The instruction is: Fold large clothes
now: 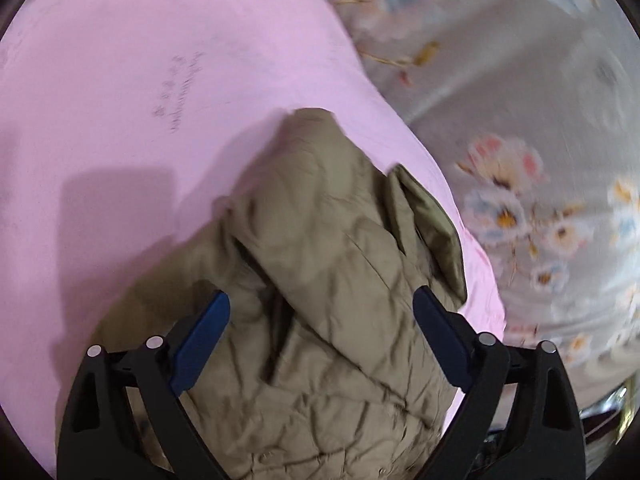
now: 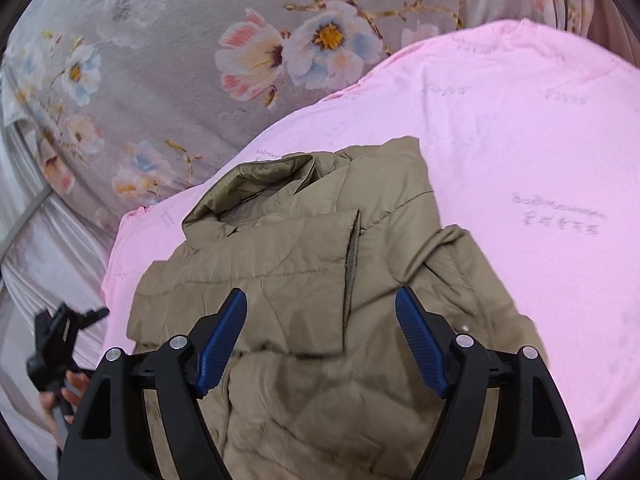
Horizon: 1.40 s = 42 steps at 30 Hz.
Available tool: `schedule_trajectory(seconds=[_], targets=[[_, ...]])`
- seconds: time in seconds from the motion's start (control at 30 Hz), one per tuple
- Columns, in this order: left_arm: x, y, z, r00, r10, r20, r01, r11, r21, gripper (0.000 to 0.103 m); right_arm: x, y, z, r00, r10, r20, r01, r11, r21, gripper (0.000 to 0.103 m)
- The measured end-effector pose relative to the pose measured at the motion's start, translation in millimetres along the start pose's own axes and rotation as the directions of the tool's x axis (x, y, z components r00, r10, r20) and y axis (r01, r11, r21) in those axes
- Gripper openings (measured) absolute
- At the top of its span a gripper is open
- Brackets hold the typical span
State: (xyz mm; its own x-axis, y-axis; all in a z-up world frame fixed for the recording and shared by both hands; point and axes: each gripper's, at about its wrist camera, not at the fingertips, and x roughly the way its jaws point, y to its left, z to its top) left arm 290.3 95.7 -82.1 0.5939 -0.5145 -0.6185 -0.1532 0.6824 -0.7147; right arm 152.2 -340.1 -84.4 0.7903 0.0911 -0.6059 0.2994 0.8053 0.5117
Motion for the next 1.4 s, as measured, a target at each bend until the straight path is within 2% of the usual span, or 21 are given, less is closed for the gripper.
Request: schedule_trajectory(seconds=[0.07,0.17,0.2,0.23,0.27,0.3,0.33,0.43,0.53,0.57,0.63,0.7,0.83,0.93,1.1,1.2,1.27,1.3,1.33,1.37,1.4], targets=[[6.2,7.7,11.3,1.0,-0.021,-0.003,0.021,0.999,-0.042,0.087,15.0,-0.8,4.3,1.0,0.0,-0.028,0.001,1.0,0.028,0.075],[18.7,10.4,20.9,0.999,-0.034,-0.011,0.033,0.997,-0.071,0.076,37.8,0.7,7.0,0.997,0.011,-0.081,-0.007,0.999,0.046,0.072],[23.8,11.9,23.8,1.0,-0.023,-0.018,0.021,0.997,-0.077,0.066,44.1,4.6,7.3,0.995,0.018,-0.093,-0.015,0.999,0.034,0.056],[26.4,10.4,24.1,1.0,-0.014,-0.016,0.012,0.997,-0.076,0.055,48.4,8.6,8.6,0.994,-0.002,-0.105,0.003,1.0,0.011,0.034],[28.1,9.6,25.4,1.0,-0.006,-0.012,0.005,0.997,-0.073,0.046,50.7,14.9,11.5,0.993,-0.031,-0.11,0.028,0.999,-0.026,0.022],[27.8,7.1,28.1,1.0,0.016,-0.006,-0.016,0.998,-0.06,0.024,48.1,20.0,15.2,0.995,-0.026,-0.099,0.021,0.999,-0.05,0.008],[28.0,2.3,30.7,1.0,0.025,0.002,-0.025,0.999,-0.039,0.007,36.5,28.1,21.4,0.999,-0.004,-0.049,0.001,0.998,-0.07,0.006],[9.5,-22.5,30.8,0.996,0.031,0.078,-0.036,0.997,0.066,0.003,-13.9,59.7,39.2,0.991,0.071,0.117,-0.05,0.984,-0.168,0.002],[-9.5,-46.8,20.3,0.983,0.05,0.176,-0.084,0.977,0.195,0.003,-43.1,77.6,37.2,0.975,0.068,0.214,-0.007,0.961,-0.275,0.002],[-8.0,-50.7,14.6,0.978,0.075,0.193,-0.121,0.964,0.236,0.003,-38.3,76.2,34.1,0.979,0.044,0.2,0.016,0.957,-0.289,0.002],[7.6,-47.2,6.5,0.968,0.157,0.197,-0.208,0.939,0.273,0.003,-5.3,59.4,20.9,0.993,-0.039,0.111,0.068,0.958,-0.277,0.002],[28.8,-29.7,0.0,0.963,0.235,0.135,-0.262,0.932,0.25,0.002,23.2,38.6,8.3,0.996,-0.088,0.021,0.091,0.968,-0.234,0.002],[46.3,-7.3,-8.0,0.954,0.274,0.122,-0.296,0.921,0.252,0.003,49.0,14.9,-12.0,0.992,-0.109,-0.06,0.095,0.975,-0.201,0.002],[53.3,-5.3,-14.8,0.944,0.29,0.156,-0.324,0.902,0.286,0.003,54.5,11.9,-18.4,0.991,-0.117,-0.068,0.1,0.972,-0.212,0.002],[66.8,-15.8,-29.7,0.904,0.358,0.234,-0.423,0.828,0.367,0.004,60.6,12.7,-24.4,0.987,-0.142,-0.079,0.12,0.965,-0.234,0.002],[70.3,-20.7,-30.7,0.891,0.379,0.249,-0.45,0.806,0.385,0.005,61.9,14.0,-21.6,0.985,-0.144,-0.093,0.119,0.965,-0.235,0.002],[67.1,-27.8,-32.8,0.875,0.408,0.261,-0.483,0.769,0.419,0.007,56.7,18.3,-19.3,0.979,-0.173,-0.108,0.141,0.956,-0.257,0.004],[63.0,-31.0,-34.0,0.869,0.419,0.264,-0.494,0.753,0.434,0.012,51.6,22.3,-17.5,0.975,-0.198,-0.105,0.163,0.948,-0.273,0.006],[51.3,-36.3,-35.1,0.867,0.419,0.269,-0.497,0.744,0.446,0.018,40.4,26.4,-14.6,0.971,-0.225,-0.08,0.194,0.939,-0.285,0.017],[38.7,-41.2,-35.6,0.871,0.407,0.276,-0.491,0.747,0.448,0.023,26.3,31.5,-10.8,0.97,-0.242,-0.036,0.221,0.93,-0.292,0.022],[21.6,-50.5,-35.8,0.875,0.383,0.297,-0.482,0.748,0.455,0.034,15.5,37.1,-6.8,0.971,-0.239,0.0,0.228,0.927,-0.299,0.03]])
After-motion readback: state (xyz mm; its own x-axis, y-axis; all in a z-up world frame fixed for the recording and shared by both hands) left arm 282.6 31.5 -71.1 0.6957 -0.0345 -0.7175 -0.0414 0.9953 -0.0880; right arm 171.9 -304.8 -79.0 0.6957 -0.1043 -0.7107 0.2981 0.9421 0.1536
